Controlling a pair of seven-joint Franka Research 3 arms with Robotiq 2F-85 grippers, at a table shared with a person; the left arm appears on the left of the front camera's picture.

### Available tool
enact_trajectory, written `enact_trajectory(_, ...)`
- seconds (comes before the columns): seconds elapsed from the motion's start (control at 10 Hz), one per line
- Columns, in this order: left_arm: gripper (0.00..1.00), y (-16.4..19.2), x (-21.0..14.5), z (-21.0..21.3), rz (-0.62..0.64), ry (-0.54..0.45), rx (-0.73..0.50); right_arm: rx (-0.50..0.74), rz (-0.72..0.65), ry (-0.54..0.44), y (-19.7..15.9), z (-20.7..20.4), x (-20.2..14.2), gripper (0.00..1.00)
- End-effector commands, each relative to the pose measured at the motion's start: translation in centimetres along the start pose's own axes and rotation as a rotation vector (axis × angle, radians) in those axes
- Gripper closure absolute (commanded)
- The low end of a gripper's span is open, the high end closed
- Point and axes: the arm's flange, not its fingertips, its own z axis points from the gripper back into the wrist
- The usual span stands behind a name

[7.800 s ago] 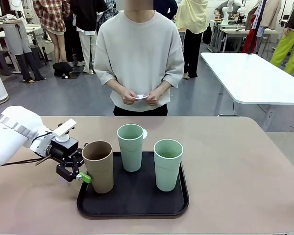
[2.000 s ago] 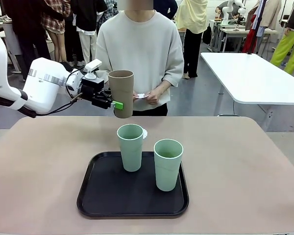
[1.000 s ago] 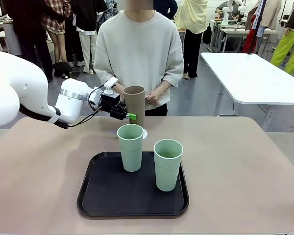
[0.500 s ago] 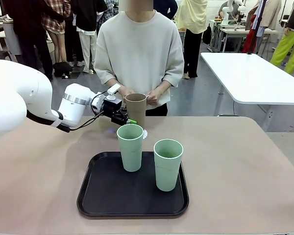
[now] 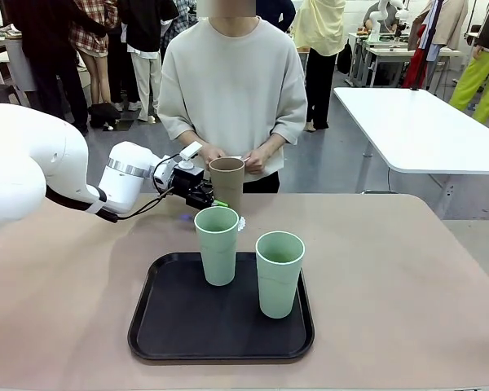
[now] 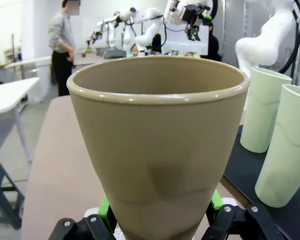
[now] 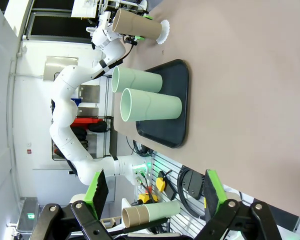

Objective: Place coasters on the table and set cups on them.
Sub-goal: Pick up one Reusable plastic cup and place it on a coaster set by the human.

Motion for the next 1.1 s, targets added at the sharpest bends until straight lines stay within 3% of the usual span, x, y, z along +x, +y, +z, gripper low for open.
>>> enact_trajectory(0.0,0.17,0.0,0.3,0.2,-0.008,0.005,0.004,0.017,0.005,-0.006,0.0,0.0,0.1,0.0)
enact_trajectory(0.3,0.17,-0.3,-0.1,0.1,-0.079,0.006,-0.065,0.017,0.005,-0.006,0.0,0.0,0.1,0.0)
enact_trajectory(1.0,0.17,1.8,-1.1,-0.2,-0.113,-0.005,-0.058,0.017,0.005,-0.006,0.0,0.0,0.1,0.0)
